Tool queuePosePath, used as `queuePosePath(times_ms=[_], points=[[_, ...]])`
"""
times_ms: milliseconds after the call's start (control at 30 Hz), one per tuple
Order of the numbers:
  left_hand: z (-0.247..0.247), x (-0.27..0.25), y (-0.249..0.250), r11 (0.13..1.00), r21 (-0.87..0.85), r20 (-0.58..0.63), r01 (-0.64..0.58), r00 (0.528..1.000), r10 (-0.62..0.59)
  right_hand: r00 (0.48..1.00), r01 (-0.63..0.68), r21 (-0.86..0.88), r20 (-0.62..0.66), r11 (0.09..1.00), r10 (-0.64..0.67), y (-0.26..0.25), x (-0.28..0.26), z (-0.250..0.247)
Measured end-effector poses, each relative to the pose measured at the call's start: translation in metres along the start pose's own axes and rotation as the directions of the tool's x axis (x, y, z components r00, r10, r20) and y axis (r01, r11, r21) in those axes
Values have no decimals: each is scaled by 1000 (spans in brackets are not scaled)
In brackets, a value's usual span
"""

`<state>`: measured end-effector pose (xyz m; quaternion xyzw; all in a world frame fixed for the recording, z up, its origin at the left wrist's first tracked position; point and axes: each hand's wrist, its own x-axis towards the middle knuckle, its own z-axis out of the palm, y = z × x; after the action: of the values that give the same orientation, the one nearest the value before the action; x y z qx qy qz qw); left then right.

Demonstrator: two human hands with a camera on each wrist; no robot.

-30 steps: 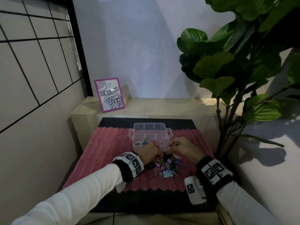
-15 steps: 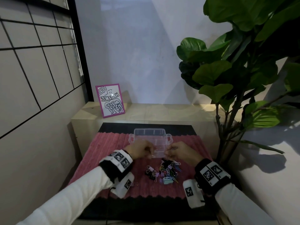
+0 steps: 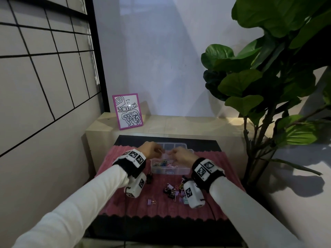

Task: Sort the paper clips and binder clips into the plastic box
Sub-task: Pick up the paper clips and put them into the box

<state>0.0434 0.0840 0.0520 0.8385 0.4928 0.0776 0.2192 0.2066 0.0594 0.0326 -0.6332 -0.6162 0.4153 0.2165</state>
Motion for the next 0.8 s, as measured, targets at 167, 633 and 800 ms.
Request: queuePosePath(times_ms=[167, 633, 800], points=[[9, -24, 11, 991, -1, -221, -136, 966, 132, 958, 228, -319, -97, 920, -270, 2, -26, -5], [56, -49, 15, 947, 177, 304, -268, 930, 206, 885, 424, -736, 213, 528, -414, 69, -75, -1], [38, -57, 0, 952, 201, 240, -231, 954, 181, 911, 320, -827, 135, 462, -389, 76, -72, -15]])
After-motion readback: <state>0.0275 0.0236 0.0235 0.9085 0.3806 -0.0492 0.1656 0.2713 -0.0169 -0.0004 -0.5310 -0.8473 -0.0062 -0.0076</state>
